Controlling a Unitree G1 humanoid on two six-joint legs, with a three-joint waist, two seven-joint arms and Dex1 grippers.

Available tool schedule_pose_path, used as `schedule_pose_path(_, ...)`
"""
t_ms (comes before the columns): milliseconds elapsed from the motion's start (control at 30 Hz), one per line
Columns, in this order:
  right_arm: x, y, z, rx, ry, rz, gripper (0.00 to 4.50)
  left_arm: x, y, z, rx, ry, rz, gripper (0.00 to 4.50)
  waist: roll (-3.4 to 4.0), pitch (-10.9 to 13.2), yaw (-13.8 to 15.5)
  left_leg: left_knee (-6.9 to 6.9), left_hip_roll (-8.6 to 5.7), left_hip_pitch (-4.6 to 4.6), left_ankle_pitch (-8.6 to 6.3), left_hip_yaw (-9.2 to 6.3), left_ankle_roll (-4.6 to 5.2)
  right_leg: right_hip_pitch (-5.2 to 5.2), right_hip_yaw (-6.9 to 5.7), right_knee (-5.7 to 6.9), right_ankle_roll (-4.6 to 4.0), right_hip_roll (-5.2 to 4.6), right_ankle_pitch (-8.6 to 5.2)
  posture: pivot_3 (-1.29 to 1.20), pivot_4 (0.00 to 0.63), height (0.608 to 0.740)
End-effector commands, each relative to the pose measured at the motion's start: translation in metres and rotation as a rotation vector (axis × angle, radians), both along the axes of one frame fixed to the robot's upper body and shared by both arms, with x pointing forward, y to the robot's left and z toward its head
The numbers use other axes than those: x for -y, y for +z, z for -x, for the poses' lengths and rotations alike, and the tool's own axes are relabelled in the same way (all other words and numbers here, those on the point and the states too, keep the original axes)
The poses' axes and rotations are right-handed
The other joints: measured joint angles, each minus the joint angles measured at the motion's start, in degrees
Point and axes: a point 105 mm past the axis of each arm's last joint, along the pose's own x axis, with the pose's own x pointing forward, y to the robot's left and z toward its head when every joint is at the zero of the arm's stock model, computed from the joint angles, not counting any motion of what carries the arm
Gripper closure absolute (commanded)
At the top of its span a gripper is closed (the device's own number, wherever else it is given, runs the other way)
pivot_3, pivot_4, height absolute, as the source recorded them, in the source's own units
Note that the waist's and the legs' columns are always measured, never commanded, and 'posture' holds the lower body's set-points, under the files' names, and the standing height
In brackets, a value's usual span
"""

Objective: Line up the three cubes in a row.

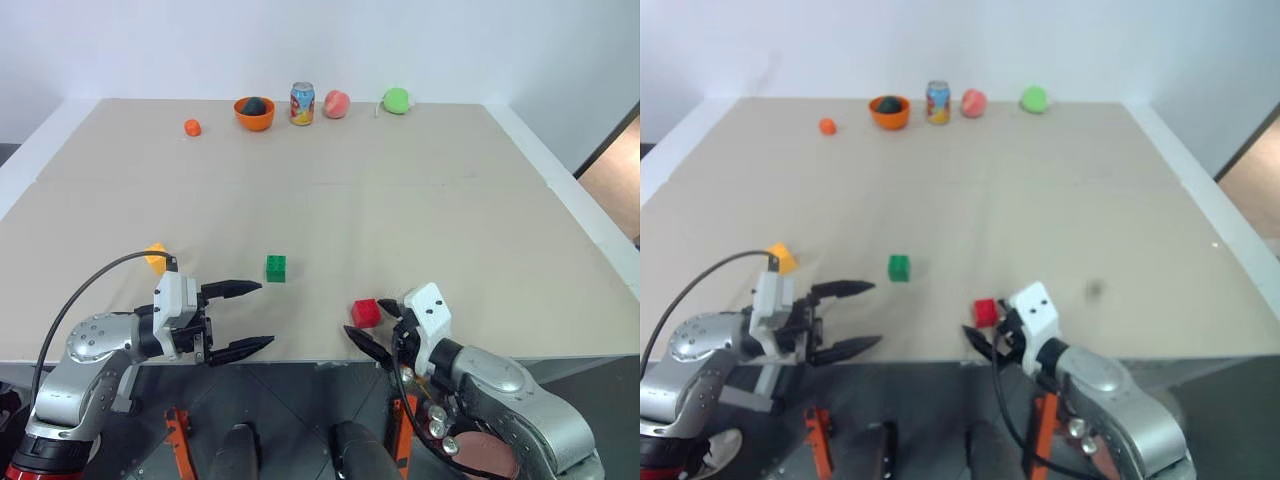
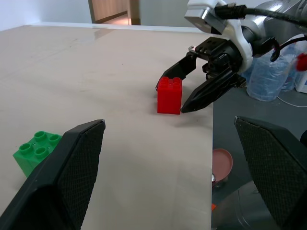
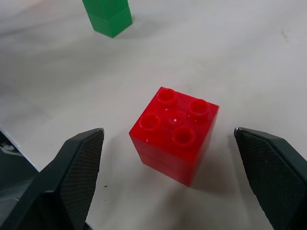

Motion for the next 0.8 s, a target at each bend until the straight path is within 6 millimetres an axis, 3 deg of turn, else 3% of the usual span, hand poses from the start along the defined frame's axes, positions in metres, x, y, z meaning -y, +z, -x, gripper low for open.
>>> schedule_pose_path(33, -0.004, 0.006, -0.003, 0.030, 0.005, -0.002, 0.00, -0.001, 0.012, 0.004, 0.048, -0.001, 0.003, 0.05, 0.00, 0.00, 0.00, 0.00, 0.00, 0.00, 0.00, 0.00, 0.00, 0.00, 0.00, 0.00, 0.00, 0.00, 0.00, 0.00, 0.150, 0.740)
schedule_pose_path(333, -0.004, 0.005, -0.006, 0.027, 0.018, 0.014, 0.00, 0.001, 0.013, 0.005, 0.056, 0.011, 0.004, 0.05, 0.00, 0.00, -0.02, 0.01, 0.00, 0.00, 0.00, 0.00, 0.00, 0.00, 0.01, 0.01, 0.00, 0.01, 0.00, 0.00, 0.150, 0.740)
schedule_pose_path(633, -0.003, 0.007, -0.012, 0.046, 0.029, 0.026, 2.90, 0.000, 0.012, 0.005, 0.065, 0.026, 0.001, 0.00, 0.00, 0.00, -0.02, 0.01, 0.01, 0.00, 0.00, 0.00, 0.00, 0.00, 0.01, 0.03, 0.00, 0.02, 0.00, 0.00, 0.150, 0.740)
schedule_pose_path(700, -0.004, 0.009, -0.012, 0.054, 0.051, 0.027, 3.25, -0.001, 0.013, 0.005, 0.069, 0.029, 0.001, 0.00, 0.00, 0.00, -0.02, 0.01, 0.01, 0.00, 0.00, 0.00, 0.00, 0.00, 0.01, 0.03, 0.00, 0.02, 0.01, 0.00, 0.150, 0.740)
schedule_pose_path(800, -0.003, 0.013, -0.012, 0.073, 0.095, 0.040, 3.25, -0.003, 0.015, 0.004, 0.076, 0.037, -0.001, 0.00, 0.00, 0.00, -0.02, 0.01, 0.01, 0.01, 0.00, 0.00, 0.01, 0.00, 0.01, 0.03, 0.00, 0.02, 0.01, 0.00, 0.150, 0.740)
